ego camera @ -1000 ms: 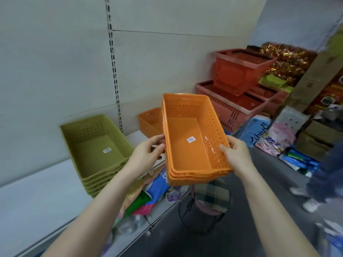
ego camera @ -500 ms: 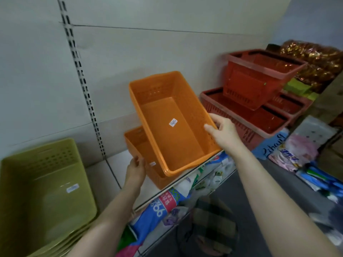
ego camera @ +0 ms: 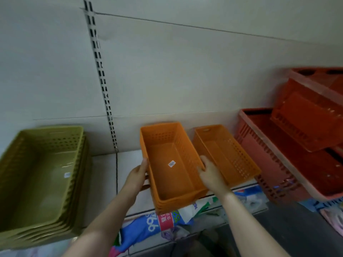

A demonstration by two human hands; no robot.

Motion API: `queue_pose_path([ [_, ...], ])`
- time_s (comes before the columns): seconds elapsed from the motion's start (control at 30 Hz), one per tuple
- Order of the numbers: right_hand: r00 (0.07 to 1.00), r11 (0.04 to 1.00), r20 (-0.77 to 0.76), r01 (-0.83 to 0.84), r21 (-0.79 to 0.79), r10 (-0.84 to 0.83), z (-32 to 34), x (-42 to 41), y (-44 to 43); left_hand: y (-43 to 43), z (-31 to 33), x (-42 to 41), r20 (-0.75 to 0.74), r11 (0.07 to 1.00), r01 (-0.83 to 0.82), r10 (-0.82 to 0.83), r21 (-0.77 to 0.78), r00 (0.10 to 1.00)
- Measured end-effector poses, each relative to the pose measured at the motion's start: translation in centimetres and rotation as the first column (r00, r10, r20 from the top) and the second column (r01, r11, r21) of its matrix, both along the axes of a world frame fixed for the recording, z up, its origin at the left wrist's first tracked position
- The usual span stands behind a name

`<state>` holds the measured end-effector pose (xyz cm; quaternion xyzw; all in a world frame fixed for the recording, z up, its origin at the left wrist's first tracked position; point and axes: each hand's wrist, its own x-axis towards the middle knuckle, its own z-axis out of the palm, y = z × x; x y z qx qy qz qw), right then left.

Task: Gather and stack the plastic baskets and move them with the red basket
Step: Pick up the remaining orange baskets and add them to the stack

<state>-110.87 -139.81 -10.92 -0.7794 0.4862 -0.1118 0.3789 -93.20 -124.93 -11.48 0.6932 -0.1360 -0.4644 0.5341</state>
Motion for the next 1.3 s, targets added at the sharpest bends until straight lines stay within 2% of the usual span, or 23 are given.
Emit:
queue_pose_path([
  [0.13, 0.991, 0.989, 0.003, -0.134, 0.059, 0.134, 0.6, -0.8, -2.1, -1.1, 0.4, -2.1, 0.122, 0.995, -0.101, 0.099, 0.014, 0.988],
  [0.17, 0.993, 0.993, 0.016, -0.116, 0.025, 0.115, 0.7, -1.4, -3.2, -1.3, 0.5, -2.3, 0.163, 0.993, -0.114, 0.108, 0.024, 0.981],
  [0.23, 0.999, 0.985, -0.026, 0.028, -0.170, -0.033, 0.7, -3.0, -6.4, -1.5, 0.2, -2.6, 0.238, 0.990, -0.124, 0.106, 0.061, 0.965],
  [0.3, 0.967, 0.936, -0.167, 0.129, -0.328, -0.192, 0.1, -5.1, -9.8, -1.5, -0.2, -3.1, 0.297, 0.987, -0.131, 0.099, 0.090, 0.950],
  [0.33, 0.933, 0.928, -0.261, 0.150, -0.341, -0.247, -0.4, -6.0, -11.4, -1.5, -0.3, -3.5, 0.315, 0.986, -0.140, 0.106, 0.086, 0.943],
  [0.43, 0.803, 0.957, -0.529, 0.169, -0.236, -0.272, -2.1, -7.9, -14.4, -1.3, 0.1, -4.2, 0.365, 0.985, -0.154, 0.115, 0.078, 0.924],
  [0.5, 0.751, 0.958, -0.603, 0.147, -0.245, -0.269, -2.5, -8.6, -14.4, -1.2, 0.4, -4.3, 0.368, 0.981, -0.178, 0.136, 0.081, 0.920],
  [0.57, 0.781, 0.948, -0.550, 0.168, -0.271, -0.296, -3.1, -8.6, -14.4, -0.9, 0.7, -4.4, 0.369, 0.974, -0.212, 0.169, 0.077, 0.914],
  [0.7, 0.866, 0.971, -0.449, 0.144, -0.193, -0.218, -3.9, -7.7, -14.0, -0.2, 0.9, -4.8, 0.345, 0.966, -0.243, 0.200, 0.087, 0.917],
  [0.83, 0.917, 0.938, -0.331, 0.112, -0.328, -0.225, -0.2, -8.2, -14.6, -0.3, 1.3, -4.6, 0.339, 0.965, -0.253, 0.215, 0.072, 0.916],
  [0.9, 0.954, 0.921, -0.208, 0.128, -0.367, -0.215, 2.9, -9.1, -15.1, -0.3, 1.4, -4.6, 0.330, 0.966, -0.249, 0.216, 0.064, 0.919],
  [1.0, 0.989, 0.920, -0.058, 0.102, -0.380, -0.133, 7.7, -9.2, -15.0, -0.4, 1.5, -4.6, 0.318, 0.968, -0.245, 0.218, 0.048, 0.923],
  [1.13, 0.996, 0.952, 0.088, -0.002, -0.306, 0.030, 11.0, -5.7, -13.2, 0.0, 1.7, -4.6, 0.277, 0.977, -0.214, 0.199, 0.023, 0.940],
  [1.3, 0.968, 0.935, 0.105, -0.187, -0.301, 0.227, 10.1, -0.7, -8.3, 0.9, 1.9, -4.1, 0.194, 0.983, -0.184, 0.180, 0.005, 0.964],
])
